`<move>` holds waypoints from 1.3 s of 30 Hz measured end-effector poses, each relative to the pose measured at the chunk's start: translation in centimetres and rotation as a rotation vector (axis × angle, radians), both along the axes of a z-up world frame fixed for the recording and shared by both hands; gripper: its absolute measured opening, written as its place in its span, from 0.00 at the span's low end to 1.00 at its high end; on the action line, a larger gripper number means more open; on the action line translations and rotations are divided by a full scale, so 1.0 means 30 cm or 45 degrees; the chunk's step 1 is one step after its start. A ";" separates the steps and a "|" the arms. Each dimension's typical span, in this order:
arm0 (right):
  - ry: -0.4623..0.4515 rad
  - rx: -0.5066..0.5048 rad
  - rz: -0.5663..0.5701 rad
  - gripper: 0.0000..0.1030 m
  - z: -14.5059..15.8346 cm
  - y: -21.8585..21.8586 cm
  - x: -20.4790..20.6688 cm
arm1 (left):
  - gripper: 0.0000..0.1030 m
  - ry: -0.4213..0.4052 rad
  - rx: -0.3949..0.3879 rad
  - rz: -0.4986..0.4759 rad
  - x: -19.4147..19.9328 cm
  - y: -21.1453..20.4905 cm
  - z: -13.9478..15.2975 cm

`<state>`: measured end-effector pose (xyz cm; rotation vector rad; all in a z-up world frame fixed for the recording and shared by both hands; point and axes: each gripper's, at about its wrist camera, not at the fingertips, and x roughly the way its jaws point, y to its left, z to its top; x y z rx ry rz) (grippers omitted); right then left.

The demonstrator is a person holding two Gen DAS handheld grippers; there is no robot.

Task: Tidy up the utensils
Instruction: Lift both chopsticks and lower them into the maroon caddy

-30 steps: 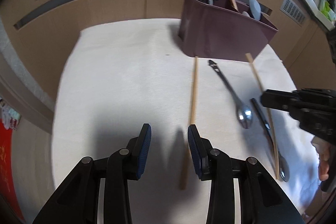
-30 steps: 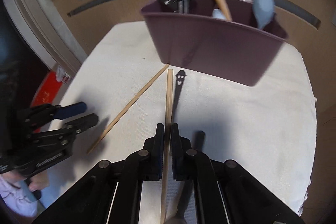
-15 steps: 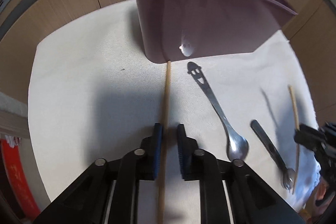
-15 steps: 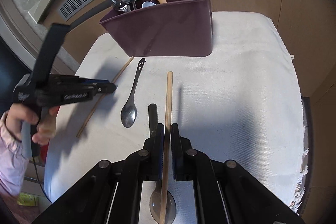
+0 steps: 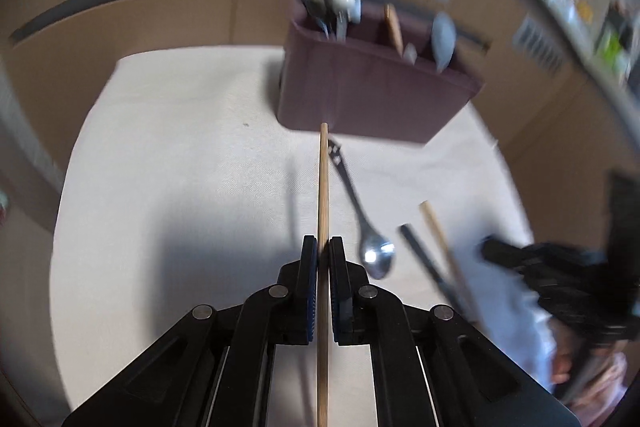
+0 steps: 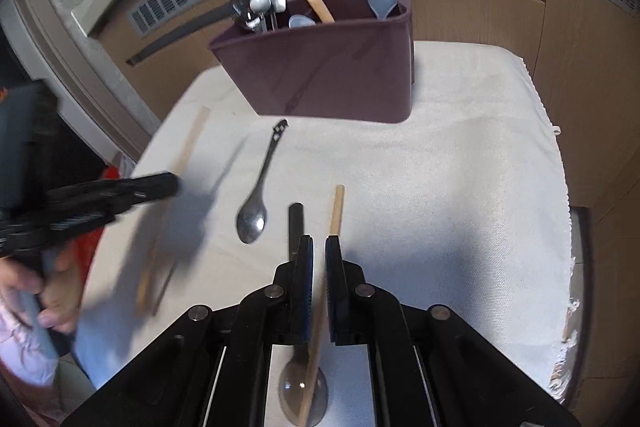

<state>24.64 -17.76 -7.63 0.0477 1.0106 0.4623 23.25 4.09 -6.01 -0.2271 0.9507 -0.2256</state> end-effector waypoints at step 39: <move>-0.753 0.152 -0.108 0.06 0.573 -0.044 -0.181 | 0.05 -0.676 -0.169 -0.078 -0.199 -0.059 0.592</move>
